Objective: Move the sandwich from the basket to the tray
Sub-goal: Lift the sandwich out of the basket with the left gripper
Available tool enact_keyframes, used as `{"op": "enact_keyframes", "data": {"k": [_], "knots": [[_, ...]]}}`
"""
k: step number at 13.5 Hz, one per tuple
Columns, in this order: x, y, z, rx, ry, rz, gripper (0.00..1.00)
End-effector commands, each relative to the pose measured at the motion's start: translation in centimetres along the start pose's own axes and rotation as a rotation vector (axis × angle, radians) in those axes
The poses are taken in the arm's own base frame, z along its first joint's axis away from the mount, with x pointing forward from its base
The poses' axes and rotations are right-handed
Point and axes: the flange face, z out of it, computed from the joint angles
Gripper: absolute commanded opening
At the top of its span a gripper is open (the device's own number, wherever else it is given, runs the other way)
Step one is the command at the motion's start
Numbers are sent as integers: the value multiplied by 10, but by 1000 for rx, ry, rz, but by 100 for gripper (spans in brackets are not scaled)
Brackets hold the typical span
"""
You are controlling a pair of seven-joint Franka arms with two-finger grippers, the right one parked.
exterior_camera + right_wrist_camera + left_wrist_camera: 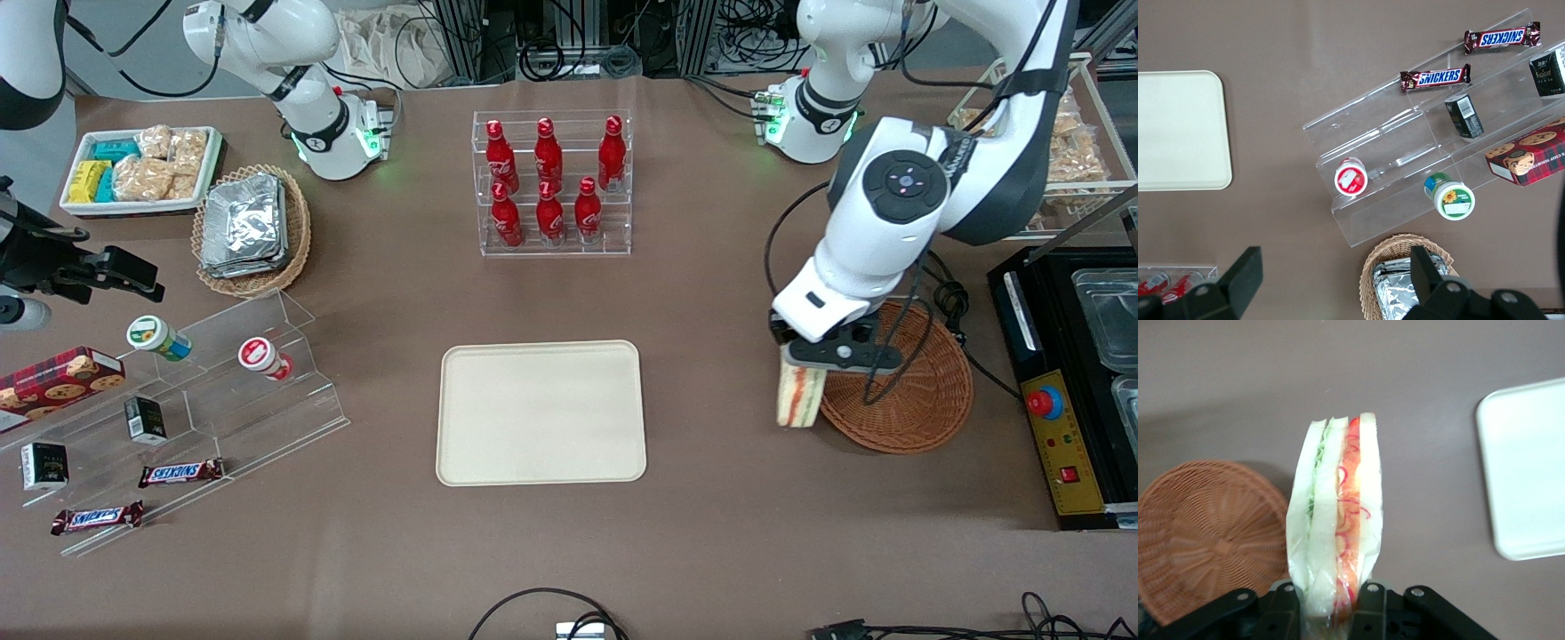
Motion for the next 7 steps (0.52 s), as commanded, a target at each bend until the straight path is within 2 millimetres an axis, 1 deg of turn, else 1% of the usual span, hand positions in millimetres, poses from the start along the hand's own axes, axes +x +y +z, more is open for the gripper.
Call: {"op": "enact_keyframes", "data": {"k": [1,2,3,4,6,7], "knots": [[27,37,-3,-30,-23,-35,23],[33,55,-4,-40,-36,-28,23],[38,70,-6,-54,-36,-28,23],[43,81,-3,-67,-37,-35,23],[46,111,12,-29,-22,-52,23],[47,128,24,-18,-20,-82,23]]}}
